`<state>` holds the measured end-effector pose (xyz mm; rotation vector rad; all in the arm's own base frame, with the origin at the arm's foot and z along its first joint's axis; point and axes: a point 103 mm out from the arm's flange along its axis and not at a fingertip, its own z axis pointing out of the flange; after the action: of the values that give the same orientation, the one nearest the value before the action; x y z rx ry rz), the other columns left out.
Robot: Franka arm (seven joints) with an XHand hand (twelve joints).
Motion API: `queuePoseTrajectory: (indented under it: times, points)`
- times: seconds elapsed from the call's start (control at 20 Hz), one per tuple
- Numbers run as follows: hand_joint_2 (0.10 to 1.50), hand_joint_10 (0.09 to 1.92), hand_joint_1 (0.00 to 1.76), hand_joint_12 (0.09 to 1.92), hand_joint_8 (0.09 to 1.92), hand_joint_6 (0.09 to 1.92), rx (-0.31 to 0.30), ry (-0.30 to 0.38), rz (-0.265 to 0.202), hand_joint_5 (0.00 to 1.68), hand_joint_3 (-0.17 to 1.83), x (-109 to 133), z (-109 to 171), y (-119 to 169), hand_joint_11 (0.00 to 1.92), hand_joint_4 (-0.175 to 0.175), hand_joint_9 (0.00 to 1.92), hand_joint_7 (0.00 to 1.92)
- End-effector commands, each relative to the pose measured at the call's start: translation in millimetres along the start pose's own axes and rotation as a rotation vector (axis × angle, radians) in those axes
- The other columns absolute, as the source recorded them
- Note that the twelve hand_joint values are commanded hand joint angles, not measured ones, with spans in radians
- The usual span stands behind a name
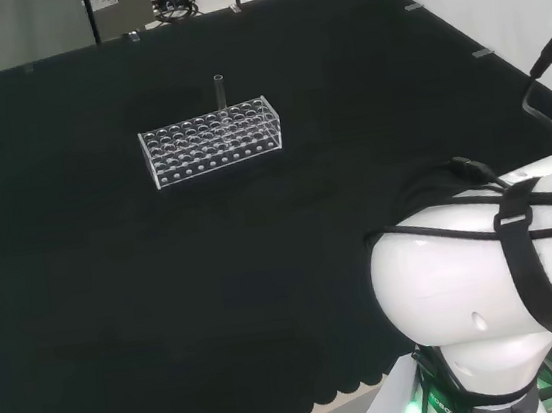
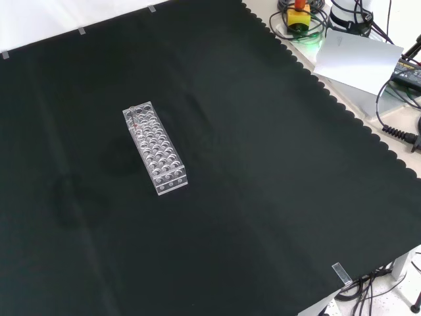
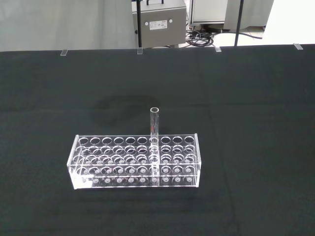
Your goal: Pick up the test tube.
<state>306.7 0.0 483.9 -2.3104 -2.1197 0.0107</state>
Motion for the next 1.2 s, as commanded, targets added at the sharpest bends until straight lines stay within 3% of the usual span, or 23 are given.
queuePoseTrajectory:
  times: [0.05, 0.15, 0.25, 0.5, 1.2]
  points:
    - [0.75, 0.75, 0.70, 1.51, 0.62, 0.20, -0.002, -0.008, 0.003, 0.22, 0.53, -1, 1, 1, 0.12, -0.045, 0.22, 0.17]
    - [0.80, 0.80, 0.61, 1.53, 0.58, 0.09, -0.003, -0.012, 0.004, 0.13, 0.43, -1, 2, 3, 0.03, -0.037, 0.05, 0.04]
    - [0.82, 0.82, 0.59, 1.54, 0.57, 0.09, -0.006, -0.012, 0.002, 0.12, 0.39, -1, 1, 6, 0.00, -0.035, 0.01, 0.01]
    - [0.82, 0.85, 0.59, 1.54, 0.59, 0.09, 0.000, -0.019, -0.020, 0.12, 0.36, 4, 3, 31, 0.00, -0.037, 0.00, 0.00]
    - [0.83, 0.98, 0.60, 1.59, 0.82, 0.09, 0.148, -0.046, -0.037, 0.19, 0.33, 14, 53, 122, 0.00, -0.057, 0.03, 0.04]
